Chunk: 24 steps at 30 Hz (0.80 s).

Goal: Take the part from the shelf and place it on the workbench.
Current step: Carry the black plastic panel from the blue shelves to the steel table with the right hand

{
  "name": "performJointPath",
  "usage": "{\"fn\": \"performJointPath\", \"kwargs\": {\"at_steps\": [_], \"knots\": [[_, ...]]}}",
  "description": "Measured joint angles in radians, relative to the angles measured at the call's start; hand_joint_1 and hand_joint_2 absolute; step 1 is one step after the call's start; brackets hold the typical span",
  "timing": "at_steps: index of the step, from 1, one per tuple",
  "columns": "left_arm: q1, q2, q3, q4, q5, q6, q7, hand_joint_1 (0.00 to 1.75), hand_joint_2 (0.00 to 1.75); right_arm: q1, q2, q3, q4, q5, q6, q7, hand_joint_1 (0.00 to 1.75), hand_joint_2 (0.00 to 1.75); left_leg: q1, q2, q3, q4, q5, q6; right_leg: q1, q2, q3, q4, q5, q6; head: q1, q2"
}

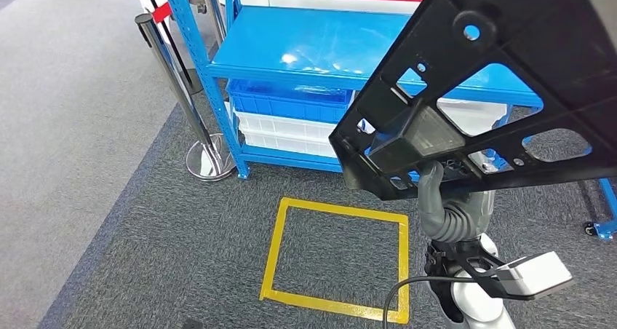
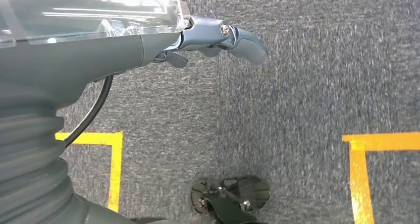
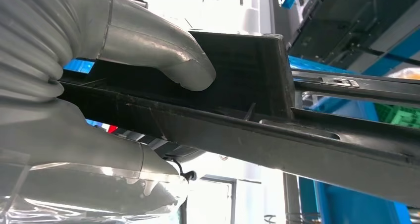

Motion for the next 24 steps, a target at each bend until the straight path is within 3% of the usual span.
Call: {"fn": "performJointPath", "kwargs": {"at_steps": [2,3,4,5,7,9,13,15,17,18,19,20,22,24], "knots": [[0.000,0.000,0.001,0.000,0.000,-0.001,0.000,0.00,1.75,0.004,0.000,0.000,0.000,0.001,-0.001,0.000,1.75,1.75,0.002,0.000,-0.046,0.130,-0.072,-0.007,0.002,-0.001,-0.013,0.001,0.009,-0.007,-0.003,0.000],[0.001,0.000,0.001,0.000,0.000,-0.001,0.000,0.00,1.75,0.007,0.000,0.000,0.000,0.002,-0.002,0.000,1.75,1.75,0.002,0.000,-0.059,0.176,-0.090,-0.008,0.004,-0.001,-0.019,0.001,0.013,-0.008,-0.002,0.000],[0.001,0.000,0.002,0.000,0.000,-0.001,0.000,0.00,1.75,0.011,0.000,0.000,0.000,0.003,-0.004,0.000,1.75,1.75,0.003,0.000,-0.055,0.187,-0.090,-0.007,0.006,-0.001,-0.025,0.002,0.017,-0.008,-0.003,0.000],[0.001,0.000,0.003,0.000,0.000,-0.001,0.000,0.00,1.75,0.015,0.000,-0.001,0.000,0.005,-0.007,-0.001,1.75,1.75,0.002,0.000,-0.030,0.157,-0.073,-0.003,0.007,0.000,-0.030,0.003,0.021,-0.007,-0.003,0.000],[0.001,0.001,0.005,0.000,0.000,-0.001,0.000,0.00,1.75,0.023,0.000,-0.002,-0.001,0.009,-0.011,-0.005,1.75,1.75,-0.001,-0.002,0.055,0.020,-0.022,0.012,0.010,0.001,-0.034,0.003,0.027,-0.005,-0.002,0.000],[0.000,0.004,0.006,-0.001,0.000,0.001,-0.001,0.00,1.75,0.030,0.000,-0.003,-0.003,0.013,-0.014,-0.009,1.75,1.75,-0.008,-0.003,0.113,-0.083,0.004,0.026,0.011,0.001,-0.038,0.003,0.035,0.004,-0.002,0.000],[0.003,0.005,0.007,0.000,-0.004,0.002,-0.002,0.00,1.75,0.045,0.000,-0.003,-0.006,0.017,-0.018,-0.017,1.75,1.75,-0.009,-0.001,0.117,-0.117,0.027,0.040,0.008,0.000,-0.045,0.001,0.044,0.029,-0.002,0.000],[0.002,0.005,0.008,0.000,-0.007,0.002,-0.002,0.00,1.75,0.048,0.000,-0.004,-0.009,0.019,-0.021,-0.020,1.75,1.75,-0.003,0.003,0.110,-0.134,0.048,0.049,0.008,0.002,-0.068,0.054,-0.006,0.038,0.002,0.000],[0.000,0.005,0.009,0.000,-0.008,0.003,-0.001,0.00,1.75,0.054,0.000,-0.006,-0.010,0.026,-0.029,-0.023,1.75,1.75,-0.003,0.005,0.092,-0.134,0.061,0.052,0.005,0.002,-0.114,0.176,-0.087,0.043,0.006,0.000],[0.000,0.005,0.010,0.000,-0.008,0.003,-0.001,0.00,1.75,0.058,0.000,-0.008,-0.010,0.030,-0.034,-0.024,1.75,1.75,-0.004,0.006,0.082,-0.131,0.065,0.052,0.004,0.002,-0.133,0.233,-0.115,0.046,0.006,0.000],[0.000,0.004,0.011,0.000,-0.008,0.003,0.000,0.00,1.75,0.063,0.000,-0.010,-0.010,0.034,-0.040,-0.025,1.75,1.75,-0.003,0.006,0.073,-0.126,0.069,0.050,0.003,0.002,-0.135,0.260,-0.123,0.049,0.006,0.000],[0.001,0.004,0.012,0.000,-0.008,0.003,0.000,0.00,1.75,0.067,0.000,-0.012,-0.010,0.037,-0.047,-0.027,1.75,1.75,-0.003,0.005,0.064,-0.121,0.071,0.049,0.002,0.001,-0.119,0.249,-0.112,0.052,0.007,0.000],[0.002,0.003,0.014,0.000,-0.008,0.003,0.001,0.00,1.75,0.071,0.001,-0.018,-0.011,0.045,-0.063,-0.031,1.75,1.75,-0.001,0.005,0.049,-0.106,0.073,0.044,-0.003,0.000,-0.037,0.129,-0.064,0.054,0.007,0.000],[0.001,0.002,0.017,0.000,-0.008,0.003,0.001,0.00,1.75,0.076,0.003,-0.023,-0.013,0.053,-0.077,-0.037,1.75,1.75,-0.005,0.004,0.036,-0.089,0.074,0.035,-0.003,0.001,0.021,0.026,-0.038,0.046,0.007,0.000]]}}
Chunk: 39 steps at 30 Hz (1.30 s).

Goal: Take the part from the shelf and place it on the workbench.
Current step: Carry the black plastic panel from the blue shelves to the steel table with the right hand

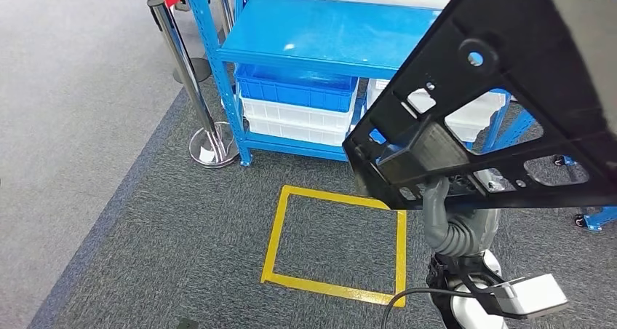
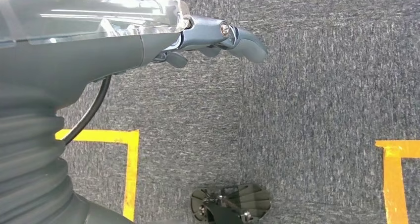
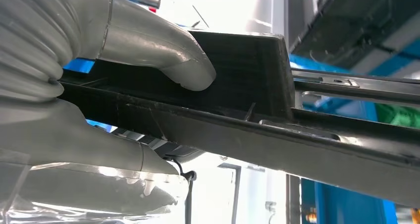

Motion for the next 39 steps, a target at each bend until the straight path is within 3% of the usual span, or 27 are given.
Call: {"fn": "performJointPath", "kwargs": {"at_steps": [3,5,6,8,10,11,12,14,16,19,20,22,24,25,26,27,29,31,34,35,37,39], "knots": [[0.001,0.000,0.006,0.000,0.003,0.001,-0.001,0.00,1.75,0.015,0.003,-0.004,-0.005,0.010,-0.018,-0.006,1.75,1.75,-0.003,-0.001,-0.009,0.006,0.008,-0.018,0.003,0.003,0.000,-0.016,0.009,-0.021,0.000,0.000],[0.002,0.001,0.009,0.000,0.006,0.002,-0.001,0.00,1.75,0.022,0.006,-0.006,-0.006,0.018,-0.030,-0.009,1.75,1.75,0.000,-0.003,-0.020,0.025,-0.011,-0.029,0.002,0.001,-0.006,-0.021,0.020,-0.038,-0.003,0.000],[0.002,0.001,0.011,0.000,0.007,0.002,-0.001,0.00,1.75,0.026,0.008,-0.007,-0.007,0.021,-0.035,-0.011,1.75,1.75,0.002,-0.004,-0.034,0.061,-0.041,-0.034,0.000,0.000,-0.011,-0.023,0.026,-0.045,-0.005,0.000],[0.002,0.001,0.013,0.000,0.007,0.002,-0.001,0.00,1.75,0.035,0.011,-0.009,-0.009,0.023,-0.043,-0.013,1.75,1.75,0.005,-0.004,-0.076,0.183,-0.120,-0.044,0.001,-0.002,-0.022,-0.022,0.035,-0.053,-0.011,0.000],[0.003,0.001,0.016,0.000,0.007,0.002,-0.001,0.00,1.75,0.047,0.013,-0.012,-0.009,0.023,-0.049,-0.015,1.75,1.75,0.007,-0.004,-0.098,0.275,-0.161,-0.047,0.005,-0.003,-0.036,-0.019,0.043,-0.054,-0.011,0.000],[0.003,0.001,0.018,0.000,0.008,0.002,-0.001,0.00,1.75,0.052,0.014,-0.015,-0.009,0.024,-0.053,-0.015,1.75,1.75,0.007,-0.004,-0.084,0.269,-0.155,-0.046,0.006,-0.003,-0.042,-0.017,0.047,-0.054,-0.011,0.000],[0.003,0.001,0.021,0.000,0.008,0.002,-0.001,0.00,1.75,0.056,0.015,-0.017,-0.009,0.025,-0.056,-0.017,1.75,1.75,0.007,-0.004,-0.050,0.224,-0.134,-0.041,0.008,-0.002,-0.046,-0.016,0.050,-0.053,-0.011,0.000],[0.002,0.002,0.028,0.000,0.010,0.002,-0.001,0.00,1.75,0.063,0.017,-0.023,-0.009,0.031,-0.064,-0.019,1.75,1.75,0.002,-0.006,0.040,0.081,-0.089,-0.026,0.010,-0.001,-0.051,-0.014,0.057,-0.048,-0.011,0.000],[0.000,0.005,0.032,-0.001,0.011,0.002,-0.001,0.00,1.75,0.069,0.018,-0.029,-0.009,0.038,-0.072,-0.021,1.75,1.75,-0.006,-0.006,0.084,-0.002,-0.071,-0.014,0.009,-0.002,-0.054,-0.014,0.065,-0.038,-0.011,0.000],[0.001,0.006,0.035,-0.002,0.011,0.002,-0.001,0.00,1.75,0.077,0.021,-0.034,-0.009,0.042,-0.080,-0.022,1.75,1.75,-0.009,-0.004,0.081,-0.020,-0.053,-0.002,0.006,-0.003,-0.057,-0.019,0.075,-0.018,-0.012,0.000],[0.001,0.005,0.037,-0.002,0.011,0.002,-0.001,0.00,1.75,0.079,0.022,-0.037,-0.009,0.044,-0.083,-0.023,1.75,1.75,-0.006,-0.002,0.079,-0.027,-0.043,0.004,0.007,-0.002,-0.062,-0.011,0.063,-0.012,-0.011,0.000],[0.000,0.004,0.039,-0.002,0.011,0.002,0.000,0.00,1.75,0.084,0.023,-0.046,-0.010,0.046,-0.091,-0.024,1.75,1.75,0.000,0.001,0.068,-0.037,-0.023,0.014,0.007,-0.001,-0.093,0.062,-0.001,-0.006,-0.007,0.000],[0.000,0.004,0.040,-0.002,0.011,0.002,0.000,0.00,1.75,0.092,0.025,-0.055,-0.010,0.048,-0.101,-0.026,1.75,1.75,-0.001,0.001,0.048,-0.035,-0.011,0.017,0.007,0.000,-0.138,0.186,-0.076,-0.002,-0.003,0.000],[0.000,0.004,0.040,-0.002,0.011,0.002,0.000,0.00,1.75,0.097,0.025,-0.059,-0.010,0.049,-0.105,-0.026,1.75,1.75,-0.001,0.001,0.038,-0.032,-0.006,0.017,0.006,-0.001,-0.149,0.227,-0.092,0.001,-0.003,0.000],[0.001,0.004,0.041,-0.002,0.011,0.002,0.000,0.00,1.75,0.101,0.025,-0.062,-0.010,0.050,-0.108,-0.027,1.75,1.75,-0.001,0.001,0.029,-0.028,-0.002,0.015,0.005,-0.001,-0.141,0.234,-0.089,0.002,-0.003,0.000],[0.001,0.003,0.042,-0.002,0.011,0.002,0.000,0.00,1.75,0.103,0.025,-0.065,-0.010,0.050,-0.109,-0.028,1.75,1.75,0.000,0.001,0.021,-0.023,0.000,0.013,0.004,-0.001,-0.113,0.200,-0.070,0.003,-0.003,0.000],[0.001,0.001,0.045,-0.002,0.011,0.002,0.001,0.00,1.75,0.104,0.026,-0.070,-0.011,0.050,-0.111,-0.028,1.75,1.75,0.000,0.001,0.007,-0.009,0.003,0.007,0.003,-0.001,-0.027,0.069,-0.024,0.001,-0.002,0.000],[0.000,0.001,0.049,-0.002,0.012,0.003,0.001,0.00,1.75,0.104,0.027,-0.074,-0.013,0.050,-0.113,-0.029,1.75,1.75,-0.003,0.000,-0.003,0.003,0.006,-0.002,0.005,0.001,0.017,-0.012,-0.004,-0.009,-0.003,0.000],[0.000,0.001,0.055,-0.002,0.017,0.005,0.002,0.00,1.75,0.105,0.031,-0.079,-0.013,0.048,-0.113,-0.023,1.75,1.75,-0.004,-0.001,-0.009,0.004,0.016,-0.021,0.007,0.002,0.010,-0.020,0.009,-0.031,-0.004,0.000],[0.001,0.001,0.056,-0.002,0.019,0.005,0.002,0.00,1.75,0.104,0.031,-0.080,-0.013,0.047,-0.113,-0.021,1.75,1.75,-0.003,-0.002,-0.014,0.012,0.007,-0.027,0.006,0.001,0.006,-0.022,0.015,-0.040,-0.004,0.000],[0.001,0.001,0.058,-0.002,0.021,0.005,0.003,0.00,1.75,0.103,0.033,-0.081,-0.013,0.046,-0.112,-0.018,1.75,1.75,0.001,-0.004,-0.043,0.084,-0.054,-0.039,0.003,-0.002,-0.006,-0.025,0.029,-0.054,-0.008,0.000],[0.001,0.001,0.060,-0.002,0.021,0.005,0.004,0.00,1.75,0.103,0.035,-0.082,-0.010,0.046,-0.112,-0.015,1.75,1.75,0.004,-0.004,-0.089,0.218,-0.136,-0.048,0.004,-0.002,-0.025,-0.024,0.042,-0.059,-0.011,0.000]]}}
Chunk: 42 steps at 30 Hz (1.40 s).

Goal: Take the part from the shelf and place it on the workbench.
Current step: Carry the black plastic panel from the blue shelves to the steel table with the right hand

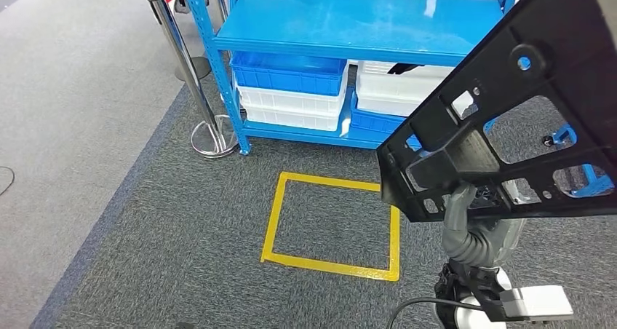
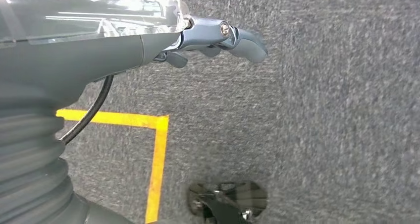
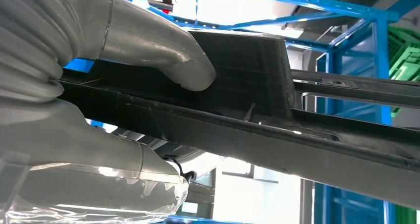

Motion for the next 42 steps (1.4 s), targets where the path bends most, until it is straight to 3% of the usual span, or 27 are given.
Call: {"fn": "performJointPath", "kwargs": {"at_steps": [1,2,3,5,7,9,11,13,15,16,17,18,20,22,23,25,27,29,31,32,33,35,36,38,39,41,42], "knots": [[0.000,0.000,0.001,0.000,-0.001,0.000,0.001,0.00,1.75,0.000,0.000,-0.001,0.002,0.001,0.000,0.001,1.75,1.75,0.001,0.000,-0.013,0.050,-0.023,-0.002,0.001,0.000,-0.009,0.001,0.006,0.000,0.000,0.000],[0.000,0.000,0.001,0.000,-0.002,0.000,0.001,0.00,1.75,0.001,0.001,-0.003,0.004,0.004,-0.002,0.001,1.75,1.75,0.001,0.000,-0.009,0.066,-0.028,-0.002,0.002,0.000,-0.018,0.002,0.012,0.000,0.000,0.000],[0.000,0.000,0.001,0.000,-0.003,0.000,0.002,0.00,1.75,0.001,0.001,-0.004,0.005,0.008,-0.004,0.001,1.75,1.75,0.001,0.000,0.017,0.040,-0.016,0.001,0.004,0.001,-0.025,0.003,0.017,0.001,0.000,0.000],[-0.001,0.001,0.002,0.000,-0.003,0.000,0.002,0.00,1.75,0.001,0.005,-0.007,0.007,0.020,-0.012,-0.001,1.75,1.75,-0.003,-0.001,0.113,-0.105,0.030,0.016,0.006,0.001,-0.035,0.004,0.027,0.004,0.000,0.000],[-0.004,0.003,0.003,-0.002,-0.003,0.001,0.002,0.00,1.75,0.002,0.008,-0.011,0.007,0.027,-0.017,-0.003,1.75,1.75,-0.010,-0.002,0.180,-0.220,0.056,0.031,0.006,0.001,-0.038,0.004,0.036,0.012,0.000,0.000],[-0.005,0.004,0.005,-0.002,0.000,0.003,0.001,0.00,1.75,0.004,0.011,-0.014,0.007,0.031,-0.021,-0.005,1.75,1.75,-0.017,-0.001,0.187,-0.241,0.063,0.040,0.004,-0.001,-0.039,0.000,0.045,0.025,-0.001,0.000],[-0.005,0.003,0.011,-0.002,0.006,0.006,-0.001,0.00,1.75,0.008,0.013,-0.016,0.006,0.041,-0.027,-0.010,1.75,1.75,-0.013,0.003,0.186,-0.255,0.080,0.051,0.003,0.000,-0.042,0.002,0.045,0.039,-0.001,0.000],[-0.006,0.002,0.019,-0.003,0.010,0.010,-0.002,0.00,1.75,0.015,0.013,-0.019,0.005,0.048,-0.030,-0.017,1.75,1.75,-0.006,0.012,0.181,-0.269,0.100,0.062,0.004,0.003,-0.065,0.054,-0.001,0.048,0.004,0.000],[-0.006,0.002,0.026,-0.003,0.010,0.015,-0.002,0.00,1.75,0.024,0.014,-0.022,0.004,0.046,-0.031,-0.022,1.75,1.75,-0.007,0.023,0.167,-0.268,0.110,0.066,0.002,0.003,-0.115,0.174,-0.078,0.055,0.009,0.000],[-0.006,0.002,0.030,-0.003,0.010,0.016,-0.001,0.00,1.75,0.028,0.014,-0.022,0.004,0.045,-0.031,-0.023,1.75,1.75,-0.007,0.030,0.160,-0.266,0.114,0.066,0.001,0.003,-0.135,0.230,-0.102,0.059,0.010,0.000],[-0.006,0.002,0.033,-0.003,0.010,0.018,0.000,0.00,1.75,0.033,0.014,-0.023,0.004,0.044,-0.032,-0.024,1.75,1.75,-0.007,0.038,0.153,-0.263,0.116,0.065,-0.001,0.002,-0.141,0.257,-0.109,0.063,0.010,0.000],[-0.006,0.002,0.036,-0.003,0.009,0.019,0.001,0.00,1.75,0.035,0.014,-0.023,0.004,0.043,-0.032,-0.025,1.75,1.75,-0.007,0.046,0.148,-0.258,0.116,0.064,-0.002,0.000,-0.128,0.246,-0.098,0.065,0.011,0.000],[-0.006,0.001,0.041,-0.003,0.008,0.020,0.004,0.00,1.75,0.037,0.015,-0.023,0.004,0.043,-0.032,-0.026,1.75,1.75,-0.005,0.063,0.140,-0.244,0.112,0.057,-0.005,-0.027,-0.054,0.130,-0.049,0.068,0.011,0.000],[-0.006,0.001,0.045,-0.004,0.006,0.022,0.007,0.00,1.75,0.037,0.016,-0.023,0.004,0.044,-0.033,-0.026,1.75,1.75,-0.009,0.077,0.135,-0.228,0.105,0.046,-0.001,-0.060,0.003,0.028,-0.021,0.057,0.013,0.000],[-0.007,0.001,0.046,-0.004,0.006,0.023,0.008,0.00,1.75,0.037,0.017,-0.024,0.003,0.044,-0.033,-0.026,1.75,1.75,-0.012,0.084,0.133,-0.223,0.103,0.040,0.002,-0.066,0.010,0.009,-0.020,0.049,0.013,0.000],[-0.008,0.002,0.047,-0.005,0.004,0.024,0.008,0.00,1.75,0.038,0.020,-0.025,0.002,0.043,-0.034,-0.026,1.75,1.75,-0.013,0.100,0.133,-0.221,0.102,0.032,0.005,-0.046,0.004,0.009,-0.016,0.032,0.013,0.000],[-0.010,-0.002,0.047,-0.005,-0.003,0.023,-0.001,0.00,1.75,0.038,0.023,-0.028,0.000,0.048,-0.035,-0.021,1.75,1.75,-0.009,0.079,0.126,-0.200,0.081,0.020,0.002,-0.027,-0.001,0.005,-0.008,0.018,0.011,0.000],[-0.010,-0.015,0.046,-0.005,-0.016,0.032,-0.012,0.00,1.75,0.039,0.032,-0.029,-0.002,0.065,-0.038,-0.009,1.75,1.75,-0.003,0.028,0.089,-0.109,0.017,0.009,-0.001,-0.007,-0.007,0.003,0.001,0.006,0.007,0.000],[-0.013,-0.038,0.044,-0.005,-0.030,0.056,-0.014,0.00,1.75,0.040,0.044,-0.029,-0.003,0.088,-0.040,0.007,1.75,1.75,-0.002,0.005,0.037,0.024,-0.048,0.006,-0.001,0.016,-0.016,0.004,0.007,0.003,0.006,0.000],[-0.015,-0.051,0.043,-0.005,-0.035,0.067,-0.012,0.00,1.75,0.041,0.049,-0.029,-0.004,0.098,-0.041,0.014,1.75,1.75,-0.001,0.003,0.024,0.061,-0.056,0.007,0.000,0.030,-0.019,0.005,0.010,0.003,0.006,0.000],[-0.017,-0.062,0.042,-0.005,-0.039,0.074,-0.011,0.00,1.75,0.042,0.054,-0.029,-0.005,0.106,-0.042,0.019,1.75,1.75,-0.001,0.001,0.027,0.060,-0.045,0.010,0.000,0.044,-0.021,0.006,0.012,0.004,0.006,0.000],[-0.023,-0.079,0.039,-0.005,-0.045,0.078,-0.009,0.00,1.75,0.042,0.063,-0.029,-0.008,0.116,-0.041,0.026,1.75,1.75,-0.002,-0.019,0.086,-0.051,0.022,0.022,0.002,0.073,-0.022,0.008,0.016,0.008,0.006,0.000],[-0.024,-0.084,0.038,-0.005,-0.048,0.077,-0.009,0.00,1.75,0.041,0.067,-0.029,-0.010,0.118,-0.041,0.027,1.75,1.75,-0.001,-0.045,0.120,-0.120,0.049,0.030,0.003,0.086,-0.023,0.008,0.018,0.011,0.007,0.000],[-0.027,-0.091,0.035,-0.005,-0.053,0.073,-0.010,0.00,1.75,0.037,0.073,-0.029,-0.012,0.119,-0.039,0.031,1.75,1.75,-0.002,-0.084,0.160,-0.209,0.072,0.040,0.001,0.111,-0.029,0.008,0.024,0.022,0.009,0.000],[-0.028,-0.093,0.034,-0.005,-0.055,0.069,-0.011,0.00,1.75,0.036,0.075,-0.029,-0.013,0.120,-0.038,0.032,1.75,1.75,-0.004,-0.088,0.164,-0.221,0.069,0.042,-0.002,0.122,-0.033,0.007,0.029,0.029,0.009,0.000],[-0.030,-0.096,0.028,-0.006,-0.060,0.062,-0.012,0.00,1.75,0.035,0.077,-0.029,-0.014,0.120,-0.035,0.035,1.75,1.75,-0.002,-0.063,0.168,-0.235,0.079,0.047,-0.005,0.140,-0.041,0.003,0.037,0.044,0.008,0.000],[-0.031,-0.097,0.025,-0.006,-0.063,0.059,-0.013,0.00,1.75,0.034,0.077,-0.030,-0.015,0.120,-0.033,0.036,1.75,1.75,0.000,-0.049,0.170,-0.246,0.088,0.052,-0.002,0.125,-0.048,0.011,0.030,0.048,0.011,0.000]]}}
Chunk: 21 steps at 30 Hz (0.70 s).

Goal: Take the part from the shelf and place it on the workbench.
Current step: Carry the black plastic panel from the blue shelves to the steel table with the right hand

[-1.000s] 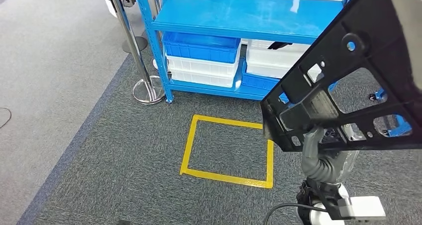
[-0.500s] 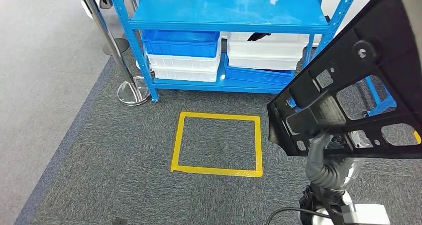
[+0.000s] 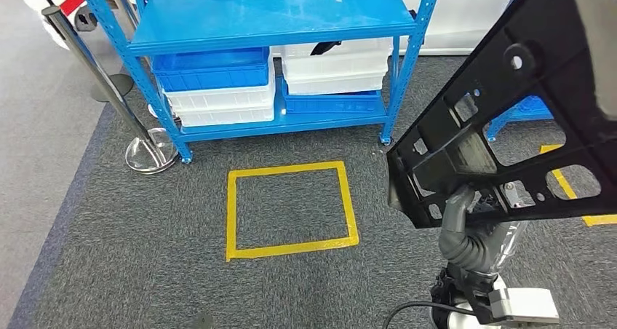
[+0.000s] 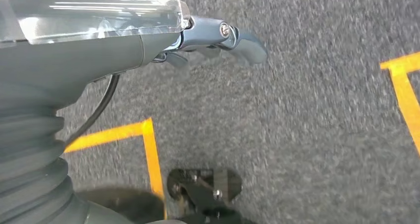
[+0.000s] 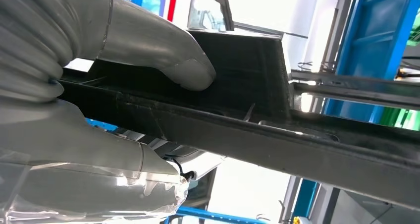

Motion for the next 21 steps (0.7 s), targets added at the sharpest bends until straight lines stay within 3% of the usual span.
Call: {"fn": "performJointPath", "kwargs": {"at_steps": [1,3,5,6,7,8,10,11,12,14,16,18,20,21], "knots": [[0.000,-0.001,-0.003,-0.001,-0.004,-0.002,-0.001,0.00,1.75,-0.003,0.000,-0.001,-0.001,-0.001,0.002,0.000,1.75,1.75,0.003,0.015,0.000,-0.010,0.008,0.005,0.003,-0.027,-0.014,0.026,-0.020,0.003,0.004,0.000],[0.001,-0.002,-0.006,-0.002,-0.010,-0.007,-0.002,0.00,1.75,-0.009,0.000,-0.002,-0.002,-0.003,0.005,0.001,1.75,1.75,0.002,0.044,-0.004,-0.018,0.016,0.012,0.006,-0.092,-0.064,0.134,-0.087,0.007,0.010,0.000],[0.003,-0.003,-0.008,-0.002,-0.014,-0.011,-0.002,0.00,1.75,-0.011,0.000,-0.004,-0.001,-0.006,0.006,0.002,1.75,1.75,-0.001,0.074,-0.012,-0.014,0.016,0.012,0.003,-0.116,-0.106,0.237,-0.131,0.013,0.011,0.000],[0.003,-0.003,-0.010,-0.002,-0.016,-0.013,-0.002,0.00,1.75,-0.011,0.000,-0.005,0.000,-0.006,0.007,0.002,1.75,1.75,-0.002,0.089,-0.015,-0.011,0.016,0.011,0.002,-0.120,-0.105,0.246,-0.128,0.015,0.011,0.000],[0.003,-0.004,-0.012,-0.002,-0.019,-0.014,-0.002,0.00,1.75,-0.011,0.000,-0.006,0.000,-0.006,0.007,0.002,1.75,1.75,-0.002,0.102,-0.017,-0.008,0.015,0.010,0.002,-0.125,-0.082,0.215,-0.108,0.016,0.011,0.000],[0.002,-0.005,-0.014,-0.002,-0.021,-0.015,-0.002,0.00,1.75,-0.011,0.000,-0.007,0.000,-0.006,0.007,0.001,1.75,1.75,-0.002,0.115,-0.018,-0.005,0.013,0.007,0.002,-0.138,-0.041,0.151,-0.078,0.016,0.011,0.000],[0.001,-0.006,-0.018,-0.002,-0.024,-0.015,-0.002,0.00,1.75,-0.013,0.000,-0.007,-0.001,-0.004,0.006,-0.001,1.75,1.75,-0.007,0.135,-0.019,0.003,0.007,-0.002,0.008,-0.178,0.032,0.027,-0.043,0.005,0.011,0.000],[0.000,-0.006,-0.020,-0.002,-0.025,-0.015,-0.002,0.00,1.75,-0.013,0.001,-0.007,-0.001,-0.002,0.006,-0.004,1.75,1.75,-0.009,0.144,-0.018,0.006,0.005,-0.007,0.012,-0.190,0.050,-0.007,-0.037,-0.001,0.010,0.000],[0.000,-0.006,-0.022,-0.002,-0.027,-0.014,-0.001,0.00,1.75,-0.013,0.001,-0.007,-0.002,0.003,0.005,-0.007,1.75,1.75,-0.011,0.152,-0.018,0.007,0.003,-0.012,0.015,-0.192,0.052,-0.016,-0.040,-0.009,0.010,0.000],[-0.001,-0.006,-0.027,-0.002,-0.029,-0.014,-0.001,0.00,1.75,-0.011,0.002,-0.007,-0.006,0.013,0.002,-0.013,1.75,1.75,-0.012,0.166,-0.016,0.009,0.000,-0.022,0.014,-0.169,0.048,-0.020,-0.033,-0.020,0.009,0.000],[-0.001,-0.006,-0.030,-0.003,-0.029,-0.012,0.000,0.00,1.75,-0.010,0.003,-0.007,-0.010,0.023,-0.001,-0.017,1.75,1.75,-0.007,0.134,-0.027,0.042,-0.030,-0.034,0.007,-0.146,0.046,-0.026,-0.024,-0.033,0.008,0.000],[0.000,-0.006,-0.031,-0.003,-0.030,-0.011,0.001,0.00,1.75,-0.011,0.007,-0.007,-0.012,0.029,-0.005,-0.018,1.75,1.75,-0.001,0.075,-0.069,0.149,-0.096,-0.043,0.005,-0.124,0.042,-0.028,-0.019,-0.042,0.004,0.000],[0.003,-0.005,-0.031,-0.003,-0.030,-0.009,0.001,0.00,1.75,-0.010,0.009,-0.007,-0.012,0.032,-0.010,-0.016,1.75,1.75,0.001,0.053,-0.123,0.272,-0.146,-0.047,0.005,-0.098,0.038,-0.026,-0.016,-0.045,0.003,0.000],[0.004,-0.005,-0.031,-0.003,-0.030,-0.009,0.001,0.00,1.75,-0.010,0.009,-0.007,-0.012,0.032,-0.011,-0.014,1.75,1.75,0.001,0.051,-0.133,0.295,-0.145,-0.046,0.006,-0.083,0.037,-0.023,-0.016,-0.045,0.003,0.000]]}}
